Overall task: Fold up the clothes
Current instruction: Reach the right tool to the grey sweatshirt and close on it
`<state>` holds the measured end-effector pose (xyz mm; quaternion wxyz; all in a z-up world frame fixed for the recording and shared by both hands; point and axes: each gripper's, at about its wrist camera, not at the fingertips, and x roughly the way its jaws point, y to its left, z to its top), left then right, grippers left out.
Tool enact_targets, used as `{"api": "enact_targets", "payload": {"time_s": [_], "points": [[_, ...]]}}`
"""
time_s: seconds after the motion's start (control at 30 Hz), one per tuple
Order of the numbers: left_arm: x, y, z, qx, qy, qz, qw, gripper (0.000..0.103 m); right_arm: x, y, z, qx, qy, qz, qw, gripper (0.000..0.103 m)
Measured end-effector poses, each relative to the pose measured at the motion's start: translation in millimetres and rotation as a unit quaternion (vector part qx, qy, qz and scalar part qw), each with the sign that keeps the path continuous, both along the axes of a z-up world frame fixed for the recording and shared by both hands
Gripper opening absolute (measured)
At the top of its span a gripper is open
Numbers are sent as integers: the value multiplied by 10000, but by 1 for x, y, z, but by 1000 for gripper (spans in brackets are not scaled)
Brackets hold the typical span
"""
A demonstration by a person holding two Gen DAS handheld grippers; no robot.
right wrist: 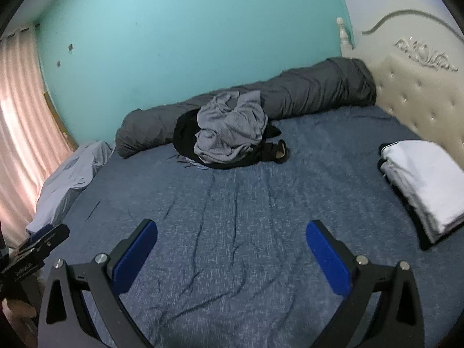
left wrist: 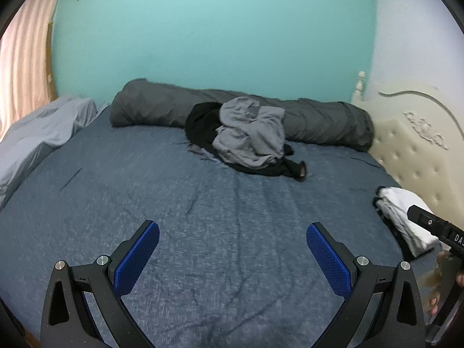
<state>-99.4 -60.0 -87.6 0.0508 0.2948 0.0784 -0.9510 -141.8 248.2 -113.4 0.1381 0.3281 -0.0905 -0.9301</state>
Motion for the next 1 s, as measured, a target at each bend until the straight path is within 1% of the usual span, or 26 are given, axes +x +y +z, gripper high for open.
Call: {"api": "enact_targets", "payload": {"time_s": [0.07,0.17,0.27,0.37,0.43,0.5,0.63,0.7,0.8,0.83,0.9,1.0], "points": [[-18,-11,-17,89,-37,123,9999,103,-20,-8,-12,59,-47,15,10000,103],[-44,-27,-44,369,-96,263,9989,103,-59,-22,-33,142,-133,114,9997,103],[-71,-42,-72,637,-178,406,9970,103,-101,-38,-60,175,-310,312,9989,103],[-100,-51,-97,753,-284,561,9952,103,-149,-51,-88,212,-438,358,9982,103],[-118,-58,-114,814,-349,655,9939,103,-175,-60,-100,335,-458,373,9977,103],[-136,-66,-131,876,-417,748,9925,103,-206,-69,-113,573,-495,375,9964,103],[-168,-86,-168,1113,-628,952,9872,103,-269,-83,-140,849,-601,411,9937,103],[-181,-97,-184,1268,-689,1059,9838,103,-298,-91,-154,844,-659,512,9929,101],[-196,-104,-198,1306,-711,1068,9831,103,-337,-97,-172,649,-773,542,9934,94],[-202,-106,-202,1290,-705,1053,9835,103,-349,-100,-177,621,-804,542,9934,94],[-211,-109,-208,1293,-666,1012,9842,103,-375,-109,-190,718,-849,497,9926,93],[-223,-111,-215,1249,-612,897,9862,103,-409,-122,-203,739,-821,477,9927,88]]}}
